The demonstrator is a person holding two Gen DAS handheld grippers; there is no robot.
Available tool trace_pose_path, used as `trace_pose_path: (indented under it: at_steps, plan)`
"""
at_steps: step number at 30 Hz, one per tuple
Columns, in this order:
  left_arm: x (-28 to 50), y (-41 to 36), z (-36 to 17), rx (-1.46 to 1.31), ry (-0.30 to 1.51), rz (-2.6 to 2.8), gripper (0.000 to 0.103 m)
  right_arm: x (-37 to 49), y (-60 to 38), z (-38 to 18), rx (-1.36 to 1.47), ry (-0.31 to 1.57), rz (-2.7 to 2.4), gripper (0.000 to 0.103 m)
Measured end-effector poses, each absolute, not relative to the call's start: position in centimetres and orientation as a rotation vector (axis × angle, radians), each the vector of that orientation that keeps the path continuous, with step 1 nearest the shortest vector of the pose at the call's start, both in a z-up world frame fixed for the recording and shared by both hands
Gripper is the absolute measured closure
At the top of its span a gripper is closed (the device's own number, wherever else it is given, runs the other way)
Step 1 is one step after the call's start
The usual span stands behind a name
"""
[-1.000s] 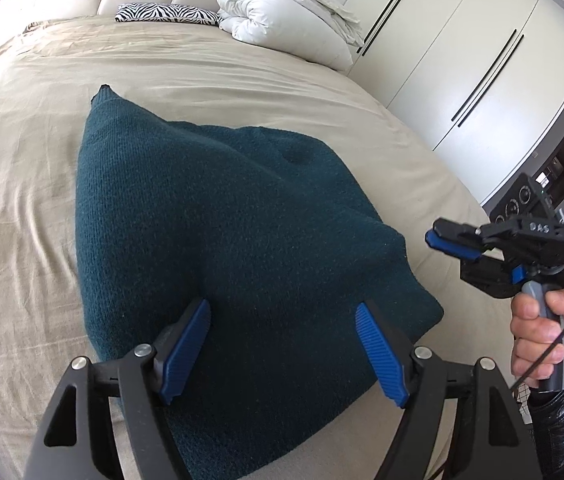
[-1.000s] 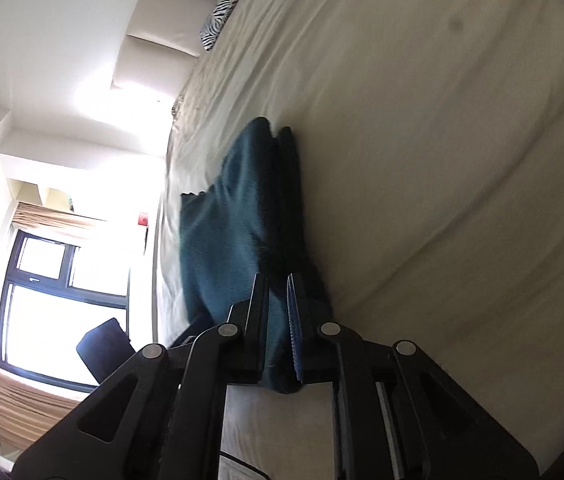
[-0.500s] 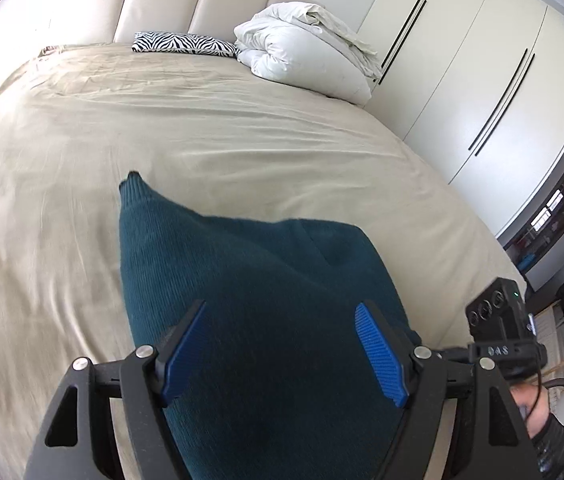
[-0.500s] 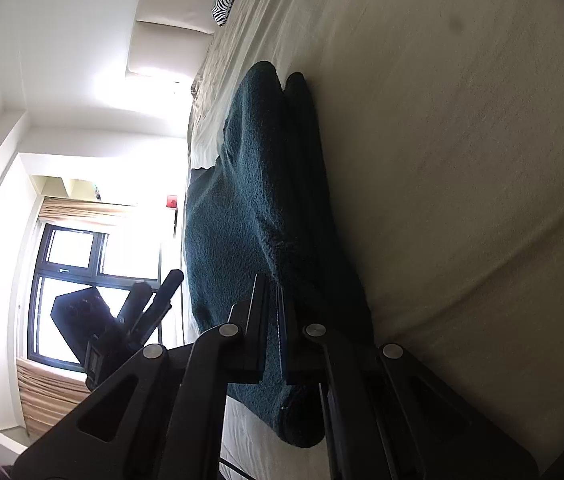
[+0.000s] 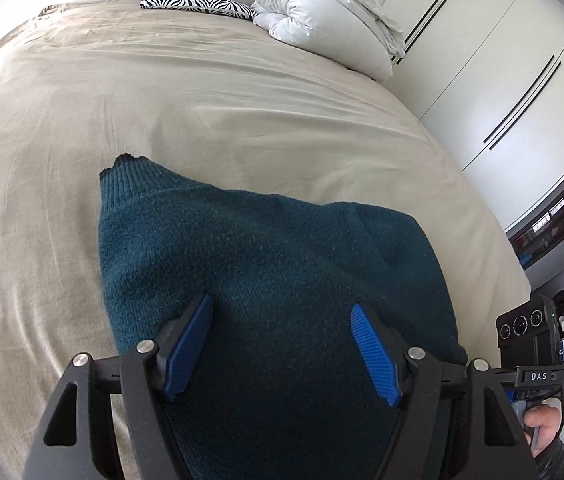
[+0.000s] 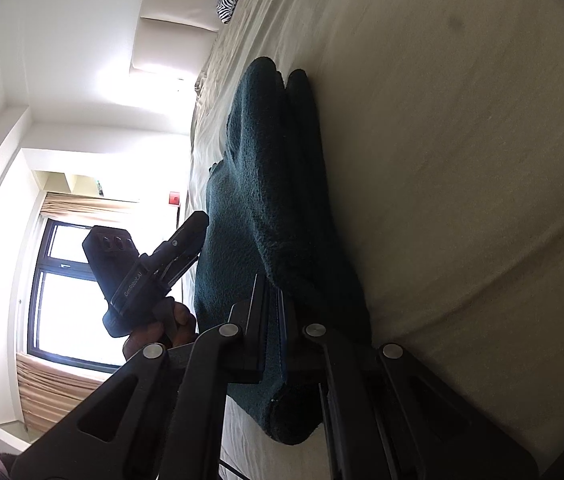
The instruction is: Fold small clothes
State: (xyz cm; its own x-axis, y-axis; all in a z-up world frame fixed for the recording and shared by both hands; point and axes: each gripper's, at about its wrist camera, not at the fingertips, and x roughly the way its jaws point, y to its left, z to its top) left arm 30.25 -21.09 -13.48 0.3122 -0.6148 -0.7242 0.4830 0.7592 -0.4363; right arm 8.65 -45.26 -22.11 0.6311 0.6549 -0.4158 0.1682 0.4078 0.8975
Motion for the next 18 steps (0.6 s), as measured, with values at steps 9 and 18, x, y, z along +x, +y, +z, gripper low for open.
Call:
trace_pose_path:
  at_steps: [9, 18]
  plan:
    - [30.5, -16.1, -10.6, -0.508, 1.035, -0.84, 0.051, 8.9, -45.0, -21.6, 1.144, 0.879, 0.342, 0.102]
    - [27.5, -14.6, -16.7, -0.718, 1.177, -0.982, 0.068, 8.6, -44.2, -21.2, 1.116, 0.9, 0.342, 0.096]
